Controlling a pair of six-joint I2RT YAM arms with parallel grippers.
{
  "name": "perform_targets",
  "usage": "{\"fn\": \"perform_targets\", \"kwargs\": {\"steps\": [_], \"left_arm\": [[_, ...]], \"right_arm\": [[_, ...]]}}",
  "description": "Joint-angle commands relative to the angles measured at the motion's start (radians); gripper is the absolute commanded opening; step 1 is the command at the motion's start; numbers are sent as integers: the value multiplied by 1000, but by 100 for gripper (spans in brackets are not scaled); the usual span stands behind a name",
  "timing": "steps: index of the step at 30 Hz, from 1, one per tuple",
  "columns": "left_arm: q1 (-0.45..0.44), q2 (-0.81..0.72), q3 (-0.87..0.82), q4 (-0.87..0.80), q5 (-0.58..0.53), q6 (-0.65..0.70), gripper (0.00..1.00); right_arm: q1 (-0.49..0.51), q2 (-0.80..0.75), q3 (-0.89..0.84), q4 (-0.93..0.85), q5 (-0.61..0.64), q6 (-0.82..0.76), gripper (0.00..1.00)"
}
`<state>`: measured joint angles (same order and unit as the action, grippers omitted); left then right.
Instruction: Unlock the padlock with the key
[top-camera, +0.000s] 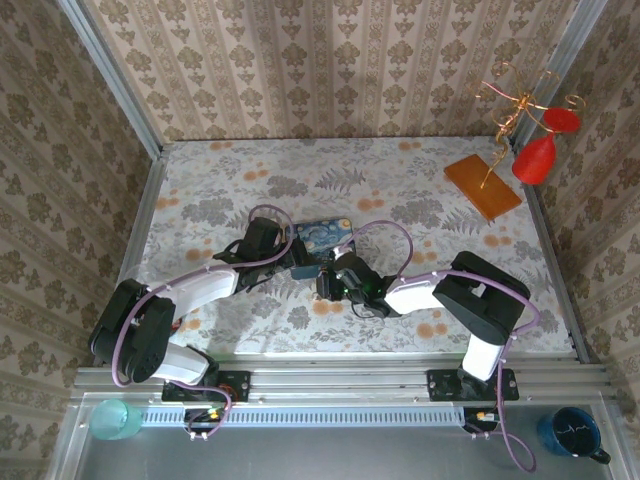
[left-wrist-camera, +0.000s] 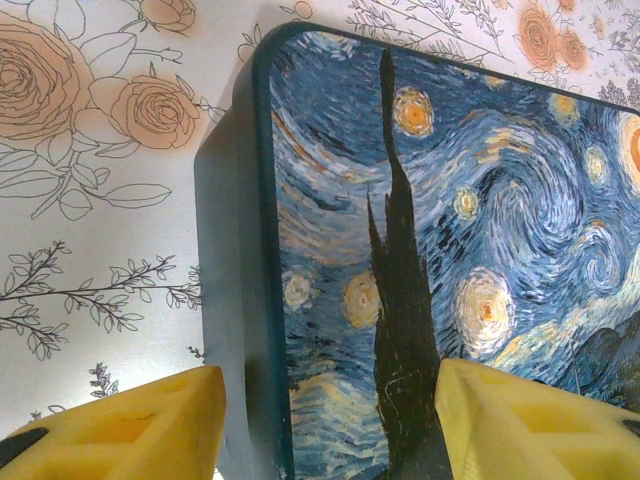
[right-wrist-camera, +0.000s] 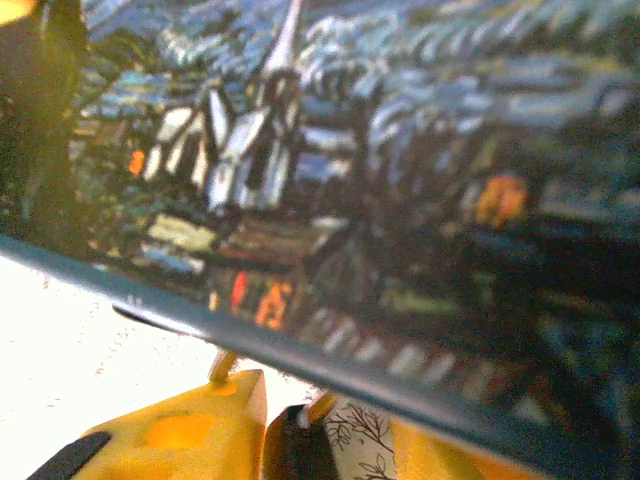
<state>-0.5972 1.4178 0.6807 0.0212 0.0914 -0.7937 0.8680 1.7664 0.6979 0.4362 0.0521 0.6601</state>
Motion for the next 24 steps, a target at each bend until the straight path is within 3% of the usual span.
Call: {"fn": "perform_targets", "kwargs": {"steps": [1, 6, 9, 17, 20, 24], "left_arm": [[-16, 26, -53, -141, -24, 2, 58], [-25, 35, -49, -151, -20, 14, 56], [-34, 34, -50, -155, -31, 14, 56], [-43, 30, -40, -158, -27, 19, 56], [-47, 32, -30, -165, -27, 22, 55], [-57, 30, -17, -168, -28, 23, 54]], "right_arm": [[21, 22, -18, -107, -8, 26, 34], [2, -4, -43, -52, -141, 95, 17], [-5, -16, -67, -24, -148, 143, 10], [-67, -95, -166, 106, -178, 246, 10], [-74, -131, -157, 61, -172, 235, 10], [-93, -146, -167, 90, -195, 283, 4]]}}
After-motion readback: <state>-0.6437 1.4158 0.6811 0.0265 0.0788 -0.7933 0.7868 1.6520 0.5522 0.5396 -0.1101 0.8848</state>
